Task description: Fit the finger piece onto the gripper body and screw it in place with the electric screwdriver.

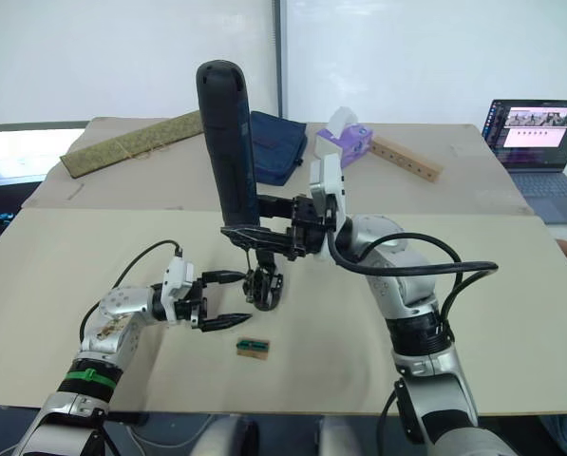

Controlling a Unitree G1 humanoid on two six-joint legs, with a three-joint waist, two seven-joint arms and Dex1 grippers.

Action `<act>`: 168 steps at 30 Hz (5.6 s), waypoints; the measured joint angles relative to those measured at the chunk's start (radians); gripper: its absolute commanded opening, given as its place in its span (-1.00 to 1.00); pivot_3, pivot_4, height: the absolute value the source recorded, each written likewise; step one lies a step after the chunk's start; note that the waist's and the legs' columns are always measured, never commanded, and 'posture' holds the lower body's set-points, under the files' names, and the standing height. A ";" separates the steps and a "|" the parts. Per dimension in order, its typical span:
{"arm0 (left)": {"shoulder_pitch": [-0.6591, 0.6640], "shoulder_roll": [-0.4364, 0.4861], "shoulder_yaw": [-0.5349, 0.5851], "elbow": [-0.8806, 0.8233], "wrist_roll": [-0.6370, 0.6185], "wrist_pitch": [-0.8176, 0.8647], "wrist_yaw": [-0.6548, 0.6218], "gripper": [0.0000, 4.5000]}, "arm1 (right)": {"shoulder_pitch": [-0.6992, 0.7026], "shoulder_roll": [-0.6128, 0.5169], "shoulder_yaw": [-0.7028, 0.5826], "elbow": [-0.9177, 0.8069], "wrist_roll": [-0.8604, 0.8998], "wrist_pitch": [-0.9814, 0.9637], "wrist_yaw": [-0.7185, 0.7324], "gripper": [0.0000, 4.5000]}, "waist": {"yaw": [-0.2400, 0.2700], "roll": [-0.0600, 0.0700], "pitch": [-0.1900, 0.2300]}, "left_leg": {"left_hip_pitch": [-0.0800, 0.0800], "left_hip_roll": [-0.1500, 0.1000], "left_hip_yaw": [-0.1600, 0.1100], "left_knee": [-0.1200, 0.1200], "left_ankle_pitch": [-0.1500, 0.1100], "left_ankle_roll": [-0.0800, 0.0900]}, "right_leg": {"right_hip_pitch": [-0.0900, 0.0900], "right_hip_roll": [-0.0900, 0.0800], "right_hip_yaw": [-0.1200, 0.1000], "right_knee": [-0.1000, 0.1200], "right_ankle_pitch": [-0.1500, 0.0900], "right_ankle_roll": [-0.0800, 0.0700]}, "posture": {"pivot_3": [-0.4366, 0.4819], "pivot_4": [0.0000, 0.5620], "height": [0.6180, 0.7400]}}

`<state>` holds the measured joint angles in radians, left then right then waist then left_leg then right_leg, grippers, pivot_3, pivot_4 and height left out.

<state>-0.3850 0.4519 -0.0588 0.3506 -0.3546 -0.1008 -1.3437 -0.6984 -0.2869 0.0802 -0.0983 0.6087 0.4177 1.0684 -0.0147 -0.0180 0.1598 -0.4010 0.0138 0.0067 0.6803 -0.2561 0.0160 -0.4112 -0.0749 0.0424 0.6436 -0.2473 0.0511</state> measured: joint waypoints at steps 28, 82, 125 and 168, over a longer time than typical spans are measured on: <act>0.007 0.000 -0.002 -0.037 0.000 0.022 0.022 1.00 | 0.012 -0.001 0.023 0.006 -0.021 -0.013 0.003 -0.14 | 0.000 0.000 0.000 | 0.000 0.000 0.000 0.000 0.000 0.000 | 0.000 0.000 0.000 0.000 0.000 0.000 | -0.05 -0.47 1.00; -0.066 -0.053 -0.084 0.062 0.117 0.052 0.118 1.00 | 0.023 -0.001 0.032 0.021 -0.047 -0.040 0.020 -0.14 | 0.000 0.000 0.000 | 0.000 -0.001 0.000 0.000 0.000 -0.001 | 0.000 0.000 0.000 0.001 0.000 0.000 | -0.05 -0.47 1.00; -0.097 -0.077 -0.094 0.156 0.155 -0.023 0.116 0.02 | 0.056 -0.008 0.086 -0.008 -0.084 -0.083 -0.025 -0.14 | 0.001 0.001 -0.002 | 0.011 -0.001 0.000 -0.001 0.000 -0.001 | 0.011 0.000 0.000 -0.001 0.000 0.000 | -0.05 -0.47 1.00; -0.111 -0.085 -0.097 0.194 0.164 -0.035 0.107 0.02 | -0.020 -0.025 0.067 0.030 -0.024 -0.005 0.002 -0.14 | 0.002 0.000 -0.016 | 0.008 0.000 -0.001 -0.002 0.000 0.000 | 0.008 0.000 0.000 -0.003 0.000 0.000 | -0.05 -0.47 1.00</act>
<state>-0.4959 0.3673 -0.1556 0.5444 -0.1908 -0.1353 -1.2362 -0.7187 -0.3116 0.1472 -0.0686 0.5843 0.4131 1.0700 -0.0123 -0.0176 0.1436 -0.3935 0.0135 0.0059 0.6784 -0.2560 0.0157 -0.4028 -0.0754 0.0420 0.6406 -0.2477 0.0514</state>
